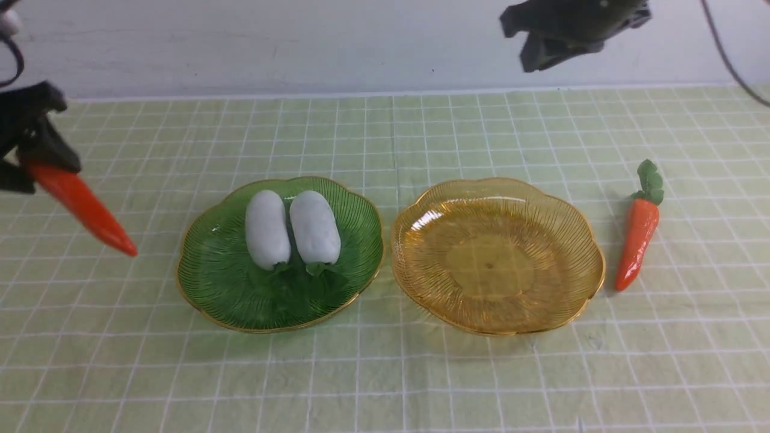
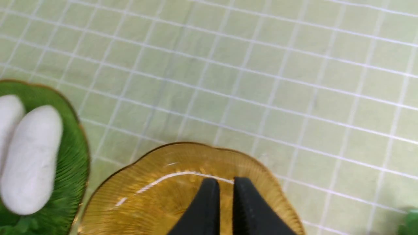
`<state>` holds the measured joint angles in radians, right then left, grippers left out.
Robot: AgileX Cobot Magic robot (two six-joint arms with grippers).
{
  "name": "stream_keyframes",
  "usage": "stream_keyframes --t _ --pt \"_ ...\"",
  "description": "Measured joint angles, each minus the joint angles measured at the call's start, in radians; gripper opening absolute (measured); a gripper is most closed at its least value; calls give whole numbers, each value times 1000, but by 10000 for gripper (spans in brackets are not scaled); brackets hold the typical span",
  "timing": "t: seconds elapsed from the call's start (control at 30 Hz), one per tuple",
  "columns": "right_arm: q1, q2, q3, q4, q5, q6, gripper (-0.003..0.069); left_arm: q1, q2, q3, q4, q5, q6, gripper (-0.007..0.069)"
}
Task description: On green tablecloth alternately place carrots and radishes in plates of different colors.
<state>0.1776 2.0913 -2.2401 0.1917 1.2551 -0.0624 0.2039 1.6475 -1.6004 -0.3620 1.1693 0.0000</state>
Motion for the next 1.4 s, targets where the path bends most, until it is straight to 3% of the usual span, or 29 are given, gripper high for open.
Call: stream_keyframes --t 0.07,0.23,0.4,0.63,0.87,0.93,1.0,1.07,1.1,1.17,1.3,1.4 --pt "-50 -4 29 0 0 15 0 -78 -1 -45 -27 26 11 370" --pt "-181 -5 208 7 -3 72 -10 -396 114 -184 -52 38 21 370" --pt "-214 5 353 20 -4 62 31 -559 301 -279 -54 -8 21 370" --pt "-220 80 396 27 -22 43 210 -654 544 -415 -54 -63 38 370" --pt "-220 177 397 22 -51 62 510 -664 670 -499 -54 -98 38 370" --pt "-220 195 397 19 -63 62 539 -664 682 -504 -47 -108 35 391" --pt "-220 195 397 22 -64 50 522 -664 686 -506 -44 -108 32 440" --pt "-220 195 396 25 -59 41 449 -664 686 -507 -43 -108 31 488" --pt "-220 195 394 25 -52 37 399 -664 686 -510 -43 -106 30 503" --pt "-220 179 384 22 -34 36 227 -662 686 -525 -43 -95 29 517" --pt "-220 76 356 54 -33 34 232 -637 684 -611 -42 5 29 496" --pt "-214 -7 350 136 -31 7 232 -608 667 -685 -20 56 27 407"
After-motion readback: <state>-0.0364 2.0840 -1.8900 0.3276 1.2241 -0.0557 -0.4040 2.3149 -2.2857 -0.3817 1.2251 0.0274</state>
